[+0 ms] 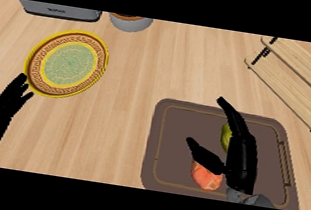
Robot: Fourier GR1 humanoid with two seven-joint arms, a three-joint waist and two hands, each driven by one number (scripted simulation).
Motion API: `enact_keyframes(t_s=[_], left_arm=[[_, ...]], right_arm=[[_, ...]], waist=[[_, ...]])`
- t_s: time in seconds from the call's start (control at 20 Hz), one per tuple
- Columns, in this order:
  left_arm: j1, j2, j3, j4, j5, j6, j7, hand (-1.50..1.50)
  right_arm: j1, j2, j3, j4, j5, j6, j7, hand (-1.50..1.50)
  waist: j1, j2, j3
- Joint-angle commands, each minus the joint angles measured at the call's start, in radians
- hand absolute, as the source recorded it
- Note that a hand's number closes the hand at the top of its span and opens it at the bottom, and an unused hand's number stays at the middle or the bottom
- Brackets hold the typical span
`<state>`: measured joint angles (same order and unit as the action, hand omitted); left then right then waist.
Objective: Pick the pear from the tray and place it in the tiered shelf
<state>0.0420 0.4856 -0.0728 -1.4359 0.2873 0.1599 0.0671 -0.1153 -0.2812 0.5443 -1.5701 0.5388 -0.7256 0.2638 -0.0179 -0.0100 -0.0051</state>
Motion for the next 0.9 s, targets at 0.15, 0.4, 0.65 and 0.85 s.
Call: enact_keyframes(t_s=[0.15,0.4,0.65,0.85], left_arm=[[0.019,0.03,0.039,0.014,0.03,-0.044,-0.01,0.0],[0.02,0.001,0.01,0.006,0.006,-0.033,-0.022,0.0],[-0.005,0.004,0.028,0.03,0.015,-0.04,-0.019,0.0],[-0.011,-0.007,0.028,0.03,0.005,-0.045,-0.026,0.0]], right_arm=[[0.029,-0.065,0.029,-0.062,0.403,0.151,0.414,-1.5],[-0.046,-0.097,0.075,-0.154,0.437,0.551,0.658,-1.5],[-0.092,-0.118,0.144,-0.235,0.397,0.921,0.831,-1.5],[-0.135,-0.078,0.145,-0.254,0.382,1.101,0.934,-1.5]], waist=[[-0.017,-0.007,-0.004],[0.005,-0.001,-0.003],[0.014,0.003,-0.002],[0.02,0.007,0.003]])
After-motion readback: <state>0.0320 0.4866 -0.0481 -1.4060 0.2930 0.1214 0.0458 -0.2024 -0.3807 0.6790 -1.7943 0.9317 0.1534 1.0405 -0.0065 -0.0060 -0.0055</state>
